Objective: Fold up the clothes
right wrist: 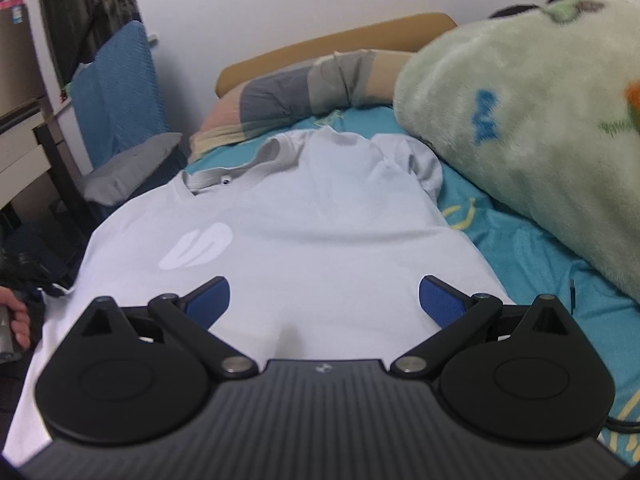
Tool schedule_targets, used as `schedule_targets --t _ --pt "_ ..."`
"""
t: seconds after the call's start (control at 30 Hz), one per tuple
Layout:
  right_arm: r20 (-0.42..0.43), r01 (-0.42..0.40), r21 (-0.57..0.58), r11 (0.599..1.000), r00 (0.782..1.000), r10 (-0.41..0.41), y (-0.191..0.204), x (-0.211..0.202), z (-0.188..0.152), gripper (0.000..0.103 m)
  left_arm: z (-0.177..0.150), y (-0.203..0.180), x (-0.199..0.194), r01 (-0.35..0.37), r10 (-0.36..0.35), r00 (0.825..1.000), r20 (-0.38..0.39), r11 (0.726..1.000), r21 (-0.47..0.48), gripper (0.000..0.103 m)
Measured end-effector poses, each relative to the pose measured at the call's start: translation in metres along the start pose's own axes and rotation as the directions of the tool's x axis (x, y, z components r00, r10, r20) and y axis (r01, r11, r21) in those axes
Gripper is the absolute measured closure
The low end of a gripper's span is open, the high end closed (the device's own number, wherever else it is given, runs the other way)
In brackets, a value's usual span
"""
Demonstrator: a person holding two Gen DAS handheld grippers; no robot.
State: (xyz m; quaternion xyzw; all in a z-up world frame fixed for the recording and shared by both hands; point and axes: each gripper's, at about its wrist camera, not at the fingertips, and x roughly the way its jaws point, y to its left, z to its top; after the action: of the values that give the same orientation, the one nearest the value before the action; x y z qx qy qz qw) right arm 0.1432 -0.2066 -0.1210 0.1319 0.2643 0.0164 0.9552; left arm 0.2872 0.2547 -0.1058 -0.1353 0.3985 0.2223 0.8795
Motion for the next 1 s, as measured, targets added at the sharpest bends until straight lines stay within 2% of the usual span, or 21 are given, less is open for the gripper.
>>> schedule_targets --t 0.07,0.13,0.2,0.27,0.4,0.53,0.7,0.87,1.0 --pt "0.015 -0.013 -0.007 1.0 1.0 0.013 0.002 -0.004 0.002 0.0 -0.008 -0.009 -0.025 0.035 -0.035 0.999 0.018 0.999 0.036 0.037" --pt "0.032 -0.026 -0.009 1.0 0.999 0.027 0.002 -0.008 0.005 0.0 -0.016 -0.019 -0.056 0.082 -0.085 0.996 0.041 0.994 0.073 0.033" --pt "0.05 -0.037 -0.003 0.999 0.998 0.037 0.001 -0.012 0.009 0.0 -0.027 -0.031 -0.101 0.138 -0.147 0.986 0.075 0.984 0.112 0.022" --pt "0.074 -0.027 0.015 1.0 0.997 0.026 0.0 -0.018 0.012 0.0 -0.042 -0.043 -0.151 0.181 -0.199 0.972 0.123 0.972 0.147 0.017" --pt "0.139 -0.038 0.025 0.999 0.99 0.034 -0.005 -0.034 0.017 0.0 -0.082 -0.068 -0.237 0.195 -0.245 0.95 0.194 0.95 0.246 0.012" --pt "0.211 -0.033 -0.04 0.999 0.977 0.041 -0.003 -0.053 0.016 0.0 -0.125 -0.082 -0.292 0.246 -0.306 0.929 0.208 0.931 0.269 0.011" --pt "0.225 -0.025 -0.033 0.999 0.974 0.032 -0.01 -0.074 0.017 0.0 -0.168 -0.095 -0.312 0.265 -0.336 0.92 0.201 0.912 0.312 0.011" --pt "0.149 -0.066 0.148 0.987 0.988 0.044 -0.04 -0.081 0.022 0.0 -0.195 -0.087 -0.309 0.313 -0.373 0.912 0.171 0.902 0.296 0.011" --pt "0.124 -0.095 0.272 0.957 0.99 0.063 -0.062 -0.061 0.024 0.0 -0.203 -0.085 -0.301 0.309 -0.38 0.907 0.181 0.893 0.326 0.011"
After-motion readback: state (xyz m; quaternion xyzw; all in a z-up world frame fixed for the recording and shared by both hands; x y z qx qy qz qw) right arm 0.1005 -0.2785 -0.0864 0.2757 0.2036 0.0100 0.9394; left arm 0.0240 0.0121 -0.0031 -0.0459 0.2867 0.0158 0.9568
